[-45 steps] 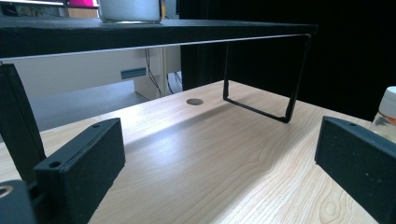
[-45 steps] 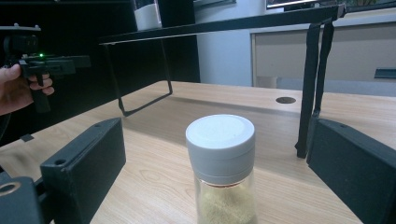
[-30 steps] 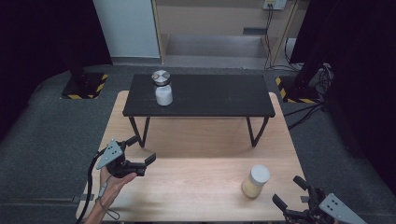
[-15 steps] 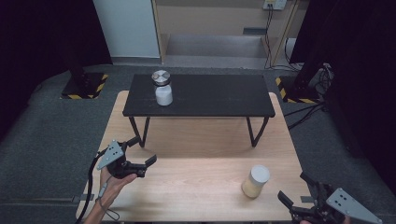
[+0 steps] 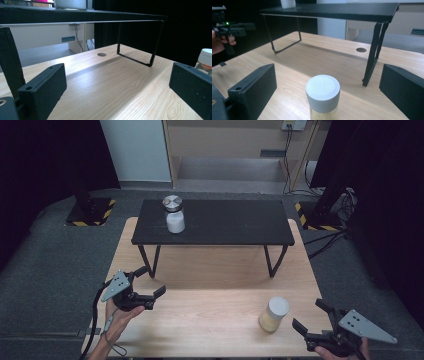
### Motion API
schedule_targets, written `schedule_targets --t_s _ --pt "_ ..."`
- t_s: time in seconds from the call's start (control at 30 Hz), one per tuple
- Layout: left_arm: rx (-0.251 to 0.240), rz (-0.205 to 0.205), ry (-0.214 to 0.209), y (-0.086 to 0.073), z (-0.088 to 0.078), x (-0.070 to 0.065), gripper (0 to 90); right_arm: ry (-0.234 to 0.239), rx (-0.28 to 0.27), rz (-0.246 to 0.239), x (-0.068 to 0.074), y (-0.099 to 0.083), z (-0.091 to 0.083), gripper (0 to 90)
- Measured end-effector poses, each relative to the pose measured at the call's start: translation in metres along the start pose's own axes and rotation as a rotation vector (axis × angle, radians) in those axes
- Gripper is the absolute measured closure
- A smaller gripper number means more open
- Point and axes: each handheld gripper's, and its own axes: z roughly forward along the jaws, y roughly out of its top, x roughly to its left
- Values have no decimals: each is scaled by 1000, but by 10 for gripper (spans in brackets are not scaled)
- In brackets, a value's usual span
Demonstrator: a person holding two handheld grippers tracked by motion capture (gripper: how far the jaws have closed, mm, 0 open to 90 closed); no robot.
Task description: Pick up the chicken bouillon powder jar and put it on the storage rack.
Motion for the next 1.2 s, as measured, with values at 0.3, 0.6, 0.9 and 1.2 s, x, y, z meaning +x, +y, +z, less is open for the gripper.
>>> schedule_targets --t_s 0.3,0.6,0.9,1.2 --pt "9 11 -1 1 0 0 0 18 63 -13 -2 -1 23 16" --pt "9 13 -1 1 0 -1 0 29 101 -4 -6 -9 41 19" --pt "15 12 -2 1 0 -1 2 32 135 7 -11 -18 59 34" --pt "15 3 -8 1 1 0 1 45 143 -7 -13 -25 73 87"
